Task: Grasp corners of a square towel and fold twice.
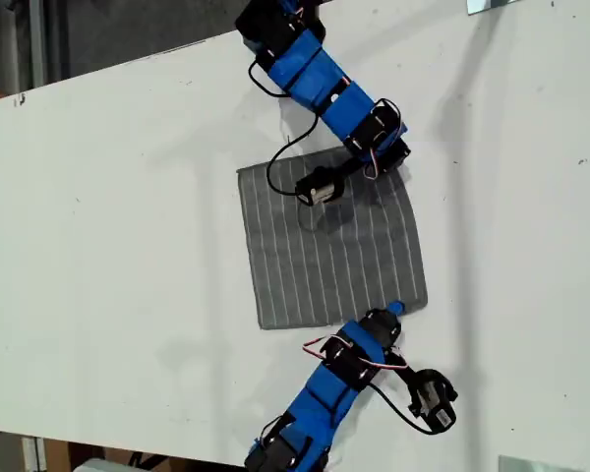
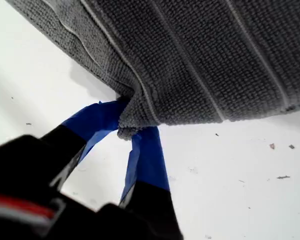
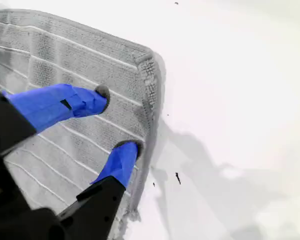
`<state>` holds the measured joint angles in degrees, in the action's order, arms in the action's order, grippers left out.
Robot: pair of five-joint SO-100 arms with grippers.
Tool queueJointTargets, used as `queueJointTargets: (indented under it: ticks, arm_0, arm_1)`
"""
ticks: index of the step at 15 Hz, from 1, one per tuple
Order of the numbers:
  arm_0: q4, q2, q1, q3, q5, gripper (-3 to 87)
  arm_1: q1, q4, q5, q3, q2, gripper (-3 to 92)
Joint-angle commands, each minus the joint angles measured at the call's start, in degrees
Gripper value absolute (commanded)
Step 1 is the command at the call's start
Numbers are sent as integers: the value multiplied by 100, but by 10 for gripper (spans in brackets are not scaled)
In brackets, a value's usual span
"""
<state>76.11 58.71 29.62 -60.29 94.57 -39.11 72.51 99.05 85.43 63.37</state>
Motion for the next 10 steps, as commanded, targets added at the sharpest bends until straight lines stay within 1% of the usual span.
queueJointTargets:
  ticks: [1,4,5,8,10]
  arm_0:
    - [-167,-53,202,237,246,236]
    - [-431,-272,255,290,396,258]
    - [-703,-360,264,308,413,259]
    - [-817,-668,193,545,642,263]
    - [-844,-747,114,519,1063,266]
  arm_1:
    - [-132,-62,62,9,-18,-1]
    - [-141,-97,62,9,-26,-1]
    - [-141,-97,62,9,-26,-1]
    - [-132,-97,62,9,-26,-1]
    - [-158,-88,70,-9,-9,-1]
